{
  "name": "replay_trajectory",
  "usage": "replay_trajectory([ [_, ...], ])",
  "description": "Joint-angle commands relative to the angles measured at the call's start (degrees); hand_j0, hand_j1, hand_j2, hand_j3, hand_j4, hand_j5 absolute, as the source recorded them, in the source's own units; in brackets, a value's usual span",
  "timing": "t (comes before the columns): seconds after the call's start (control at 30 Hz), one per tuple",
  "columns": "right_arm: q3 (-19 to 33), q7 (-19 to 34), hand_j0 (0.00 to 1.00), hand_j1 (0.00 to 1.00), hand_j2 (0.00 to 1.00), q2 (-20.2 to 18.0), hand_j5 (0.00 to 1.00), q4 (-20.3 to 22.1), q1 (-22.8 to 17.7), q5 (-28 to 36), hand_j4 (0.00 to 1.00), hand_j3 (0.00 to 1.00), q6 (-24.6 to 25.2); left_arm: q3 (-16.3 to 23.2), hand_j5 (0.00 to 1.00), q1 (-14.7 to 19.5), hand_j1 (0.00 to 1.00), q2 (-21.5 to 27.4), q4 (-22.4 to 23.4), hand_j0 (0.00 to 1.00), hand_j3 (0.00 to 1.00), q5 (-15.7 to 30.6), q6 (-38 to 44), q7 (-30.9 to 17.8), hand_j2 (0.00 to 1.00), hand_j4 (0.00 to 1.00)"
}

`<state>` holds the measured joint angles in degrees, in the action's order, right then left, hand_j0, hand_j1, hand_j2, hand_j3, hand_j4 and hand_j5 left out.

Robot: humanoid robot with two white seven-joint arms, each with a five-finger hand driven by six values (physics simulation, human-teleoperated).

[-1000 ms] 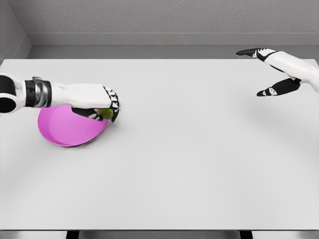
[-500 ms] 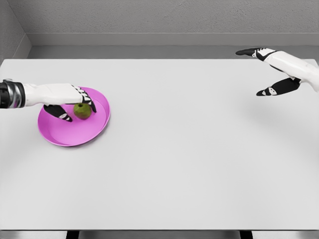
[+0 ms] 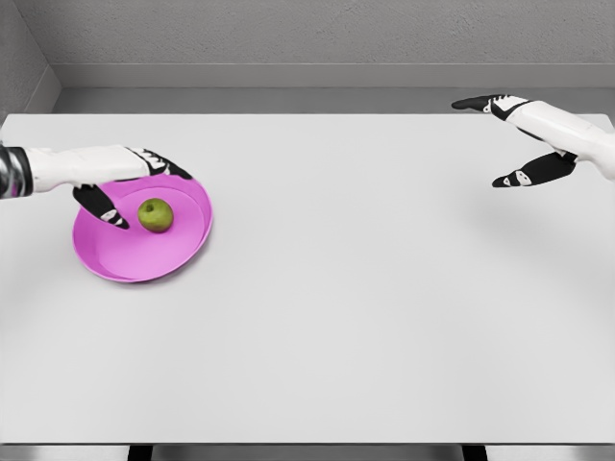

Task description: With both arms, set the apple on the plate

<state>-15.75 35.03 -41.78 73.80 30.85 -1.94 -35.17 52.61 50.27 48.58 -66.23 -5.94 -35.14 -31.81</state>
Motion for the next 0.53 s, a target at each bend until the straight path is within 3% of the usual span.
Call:
replay_trajectory([
  [0.0, 0.01, -0.03, 1.00, 1.00, 1.00, -0.06, 1.00, -0.06, 0.09, 0.45, 1.00, 1.00, 0.17, -1.19, 1.00, 0.00, 1.00, 0.46, 1.01, 1.00, 1.00, 0.57, 0.14, -0.01, 1.00, 1.00],
  [0.03, 0.01, -0.03, 1.00, 1.00, 1.00, -0.06, 1.00, -0.06, 0.09, 0.45, 1.00, 1.00, 0.17, -2.15, 1.00, 0.00, 1.00, 1.25, 2.32, 1.00, 1.00, 0.66, 0.14, -0.01, 1.00, 1.00],
  [0.13, 0.01, -0.03, 1.00, 1.00, 1.00, -0.06, 1.00, 0.03, 0.26, 0.45, 1.00, 1.00, 0.17, -6.99, 1.00, 0.18, 1.00, 0.64, 11.82, 1.00, 1.00, 0.57, 0.14, -0.27, 1.00, 1.00],
  [0.27, 0.01, -0.03, 1.00, 1.00, 1.00, -0.15, 1.00, 0.03, 0.18, 0.45, 1.00, 1.00, 0.17, -9.98, 1.00, 0.35, 1.00, 0.72, 17.62, 1.00, 1.00, 0.31, 0.14, -0.36, 1.00, 1.00],
  [0.5, 0.01, -0.03, 1.00, 1.00, 1.00, -0.15, 1.00, 0.03, -0.09, 0.44, 1.00, 1.00, 0.17, -9.89, 1.00, 0.35, 1.00, 0.11, 18.41, 1.00, 1.00, 0.22, 0.14, -0.44, 1.00, 1.00],
])
